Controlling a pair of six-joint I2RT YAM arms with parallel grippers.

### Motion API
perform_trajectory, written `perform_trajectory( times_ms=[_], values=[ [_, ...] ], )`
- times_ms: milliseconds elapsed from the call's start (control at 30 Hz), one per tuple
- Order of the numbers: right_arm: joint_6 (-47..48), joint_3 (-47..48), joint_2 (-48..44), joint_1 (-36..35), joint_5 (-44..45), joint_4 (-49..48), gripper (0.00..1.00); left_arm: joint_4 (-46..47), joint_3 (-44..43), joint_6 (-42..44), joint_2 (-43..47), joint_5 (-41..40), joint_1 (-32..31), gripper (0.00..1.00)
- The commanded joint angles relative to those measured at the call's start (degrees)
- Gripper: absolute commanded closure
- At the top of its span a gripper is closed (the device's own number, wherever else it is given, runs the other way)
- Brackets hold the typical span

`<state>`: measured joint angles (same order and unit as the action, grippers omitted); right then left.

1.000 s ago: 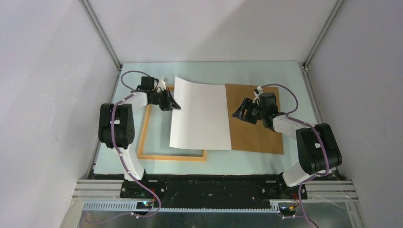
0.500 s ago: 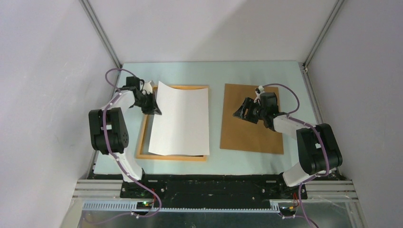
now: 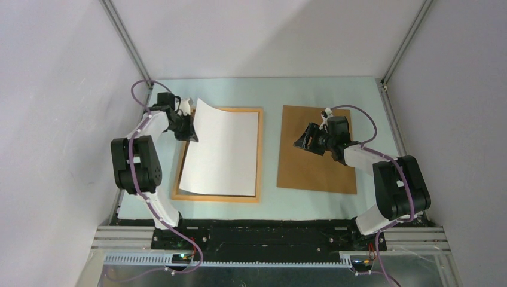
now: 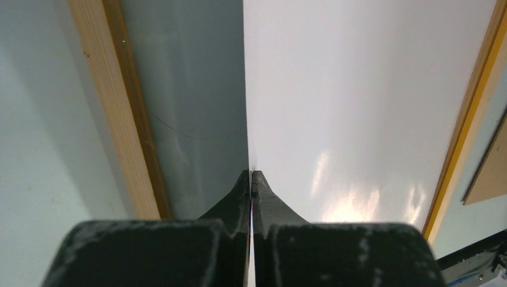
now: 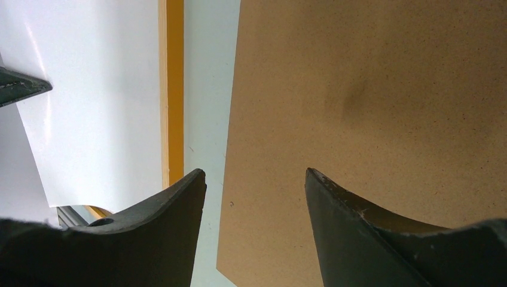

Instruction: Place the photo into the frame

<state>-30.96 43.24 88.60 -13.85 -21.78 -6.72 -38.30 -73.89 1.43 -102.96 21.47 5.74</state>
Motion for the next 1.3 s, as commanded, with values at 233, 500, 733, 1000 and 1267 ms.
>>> perform_trajectory(
  times_ms=[233, 500, 733, 1000, 1267],
  values=[
    [1.59, -0.01, -2.0, 0.06, 1.26, -1.46, 0.34, -0.61, -4.21, 2.29, -1.49, 0.67, 0.28, 1.0],
    [1.68, 0.0, -1.77, 0.03, 1.28, -1.55, 0.34, -0.57, -3.76, 1.87, -1.9, 1.03, -0.42, 1.0],
    [1.69, -0.02, -1.94, 0.05, 1.3, -1.54, 0.34, -0.62, -3.26, 1.36, -1.31, 0.34, -0.39, 1.0],
    [1.69, 0.0, -2.07, 0.04, 1.22, -1.54, 0.34, -0.53, -2.76, 0.13, -1.41, 0.04, -0.4, 1.0],
    [1.61, 0.0, -2.1, 0.06, 1.13, -1.61, 0.34, -0.45, -1.75, -0.88, -0.83, -0.32, -0.44, 1.0]
  ],
)
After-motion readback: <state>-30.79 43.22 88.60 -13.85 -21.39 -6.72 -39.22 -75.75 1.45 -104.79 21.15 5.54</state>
